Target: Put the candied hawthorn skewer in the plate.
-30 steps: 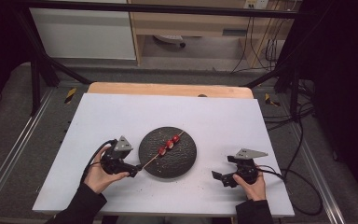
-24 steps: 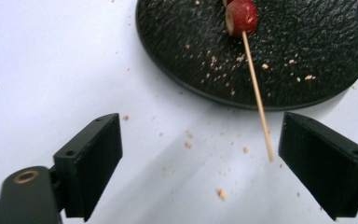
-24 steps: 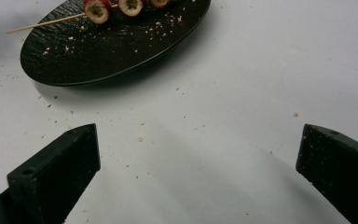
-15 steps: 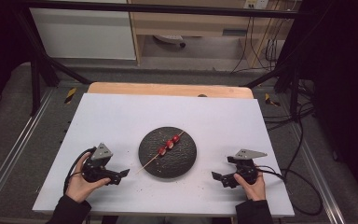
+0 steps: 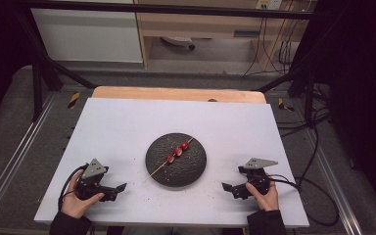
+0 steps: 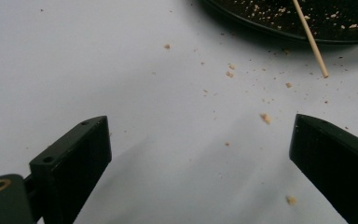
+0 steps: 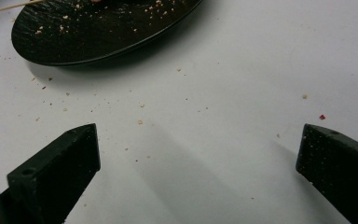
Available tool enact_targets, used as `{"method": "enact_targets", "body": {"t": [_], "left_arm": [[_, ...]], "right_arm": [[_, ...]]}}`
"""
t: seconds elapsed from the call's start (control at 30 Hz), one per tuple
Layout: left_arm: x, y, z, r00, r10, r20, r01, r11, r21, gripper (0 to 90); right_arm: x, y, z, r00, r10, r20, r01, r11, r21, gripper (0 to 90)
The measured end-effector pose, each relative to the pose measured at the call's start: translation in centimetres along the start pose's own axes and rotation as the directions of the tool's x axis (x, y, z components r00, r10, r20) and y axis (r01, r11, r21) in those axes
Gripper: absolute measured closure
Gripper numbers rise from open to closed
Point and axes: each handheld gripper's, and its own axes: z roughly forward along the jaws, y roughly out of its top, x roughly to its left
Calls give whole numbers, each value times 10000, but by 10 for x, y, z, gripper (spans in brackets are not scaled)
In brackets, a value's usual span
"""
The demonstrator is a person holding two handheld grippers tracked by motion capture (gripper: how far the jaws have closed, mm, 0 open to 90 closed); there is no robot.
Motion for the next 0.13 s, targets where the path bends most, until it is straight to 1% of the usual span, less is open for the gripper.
{"method": "enact_targets", "body": {"t": [0.07, 0.13], "left_arm": [[1, 0, 0, 10000, 74, 32, -74, 10000, -17, 51], [1, -1, 0, 10000, 36, 22, -36, 10000, -8, 51]], "right_arm": [[0, 0, 0, 10000, 19, 19, -19, 10000, 40, 7], [0, 0, -1, 10000, 15, 5, -15, 10000, 44, 6]]}}
